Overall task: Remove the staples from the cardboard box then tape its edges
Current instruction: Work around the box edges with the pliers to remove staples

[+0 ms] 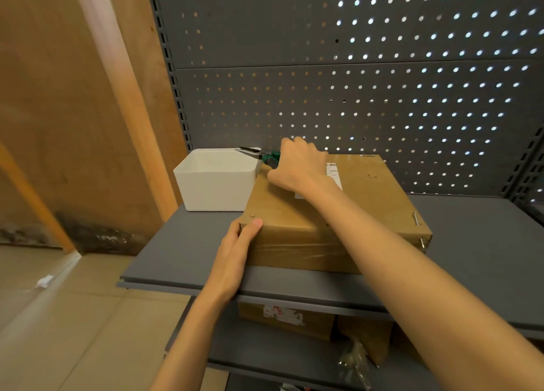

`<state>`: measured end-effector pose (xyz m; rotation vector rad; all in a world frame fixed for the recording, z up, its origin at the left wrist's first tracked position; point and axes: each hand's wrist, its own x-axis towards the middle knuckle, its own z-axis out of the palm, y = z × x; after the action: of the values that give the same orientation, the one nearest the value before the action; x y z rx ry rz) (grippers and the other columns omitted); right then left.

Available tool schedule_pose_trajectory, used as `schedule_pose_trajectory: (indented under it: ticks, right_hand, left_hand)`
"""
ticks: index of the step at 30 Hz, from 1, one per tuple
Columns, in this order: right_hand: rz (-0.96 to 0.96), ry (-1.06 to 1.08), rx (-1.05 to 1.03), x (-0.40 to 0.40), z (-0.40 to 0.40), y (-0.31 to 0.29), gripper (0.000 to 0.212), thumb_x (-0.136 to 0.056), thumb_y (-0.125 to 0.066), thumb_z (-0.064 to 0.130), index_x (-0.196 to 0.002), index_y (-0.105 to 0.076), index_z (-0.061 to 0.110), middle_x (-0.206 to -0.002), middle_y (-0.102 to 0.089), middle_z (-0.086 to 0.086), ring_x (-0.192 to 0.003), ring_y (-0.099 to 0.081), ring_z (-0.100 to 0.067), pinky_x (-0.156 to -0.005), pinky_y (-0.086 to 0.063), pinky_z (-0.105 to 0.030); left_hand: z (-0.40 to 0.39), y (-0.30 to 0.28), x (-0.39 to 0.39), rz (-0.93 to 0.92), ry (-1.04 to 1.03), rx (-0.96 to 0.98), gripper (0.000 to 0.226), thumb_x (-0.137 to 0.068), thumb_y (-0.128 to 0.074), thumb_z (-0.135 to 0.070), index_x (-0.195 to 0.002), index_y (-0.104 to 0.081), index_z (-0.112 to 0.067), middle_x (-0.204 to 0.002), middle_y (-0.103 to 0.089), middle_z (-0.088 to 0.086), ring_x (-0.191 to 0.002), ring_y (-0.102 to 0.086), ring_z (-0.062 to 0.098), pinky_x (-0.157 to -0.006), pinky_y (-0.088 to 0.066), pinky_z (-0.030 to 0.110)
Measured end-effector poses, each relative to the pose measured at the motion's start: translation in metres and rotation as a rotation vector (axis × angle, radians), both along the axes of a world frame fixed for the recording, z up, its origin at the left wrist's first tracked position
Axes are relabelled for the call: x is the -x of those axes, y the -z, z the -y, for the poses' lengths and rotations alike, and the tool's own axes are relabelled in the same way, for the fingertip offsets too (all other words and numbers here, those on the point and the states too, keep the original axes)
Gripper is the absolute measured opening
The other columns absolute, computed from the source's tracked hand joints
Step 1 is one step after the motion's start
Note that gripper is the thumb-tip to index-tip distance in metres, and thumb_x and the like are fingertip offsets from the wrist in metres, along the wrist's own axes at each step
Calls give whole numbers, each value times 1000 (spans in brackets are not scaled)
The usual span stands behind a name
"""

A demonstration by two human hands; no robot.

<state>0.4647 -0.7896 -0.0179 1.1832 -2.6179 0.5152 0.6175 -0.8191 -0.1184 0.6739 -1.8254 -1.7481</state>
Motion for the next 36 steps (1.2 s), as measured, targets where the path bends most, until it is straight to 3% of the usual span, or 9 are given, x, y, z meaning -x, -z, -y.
schedule_pose_trajectory:
  ticks: [5, 12, 17, 24, 31, 34, 36]
  right_hand:
    - [31, -11, 16, 0, -1, -2, 45, -78, -60, 33, -115, -49, 11, -119, -52, -9, -111, -48, -33, -91, -41, -45]
    - [56, -25, 64, -1, -21, -10, 39, -75, -58, 28, -109, -50, 11, -113, -53, -7, -107, -49, -33, -92, -42, -46]
    - [33, -37, 78, -3, -39, -10, 43, -74, -61, 31, -112, -51, 12, -112, -53, -5, -105, -51, -30, -92, -42, -46]
    - [-48, -45, 144, -8, -66, -6, 42, -73, -61, 31, -111, -52, 14, -111, -54, -5, -101, -52, -29, -83, -39, -38]
    - [-43, -31, 197, -19, -98, 0, 42, -78, -63, 36, -114, -51, 17, -113, -53, -3, -98, -52, -25, -79, -35, -31]
    - [-32, -2, 217, -27, -110, 1, 41, -77, -62, 35, -114, -52, 18, -110, -53, -2, -96, -49, -22, -79, -36, -33]
    - [-25, 10, 218, -30, -115, 3, 40, -78, -62, 34, -113, -52, 17, -109, -53, -2, -95, -46, -19, -77, -33, -32]
  left_hand:
    - [1, 1, 0, -17, 5, -11, 55, -59, -52, -71, -104, -58, -40, -97, -67, -24, -89, -62, -6, -77, -43, 21]
    - [2, 0, 0, -26, 13, 24, 52, -60, -51, -71, -101, -57, -40, -95, -66, -27, -88, -60, -9, -76, -41, 20]
    - [0, 0, -1, -21, 2, 29, 56, -58, -50, -73, -101, -57, -39, -104, -62, -19, -93, -60, -2, -76, -41, 22]
    - [1, 0, 1, -10, 15, 63, 35, -70, -47, -66, -96, -54, -44, -100, -57, -27, -80, -57, -17, -73, -38, 17]
    - [-2, 2, 0, -10, 9, 73, 33, -67, -46, -69, -92, -49, -47, -98, -53, -26, -88, -54, -6, -70, -37, 15]
    - [-2, 2, 0, -36, -6, 107, 58, -66, -45, -67, -116, -50, -38, -107, -53, -20, -90, -53, -8, -70, -36, 12]
    - [-1, 2, 0, -57, -48, 129, 77, -69, -47, -63, -137, -37, -27, -122, -46, -12, -97, -49, -4, -72, -36, 11]
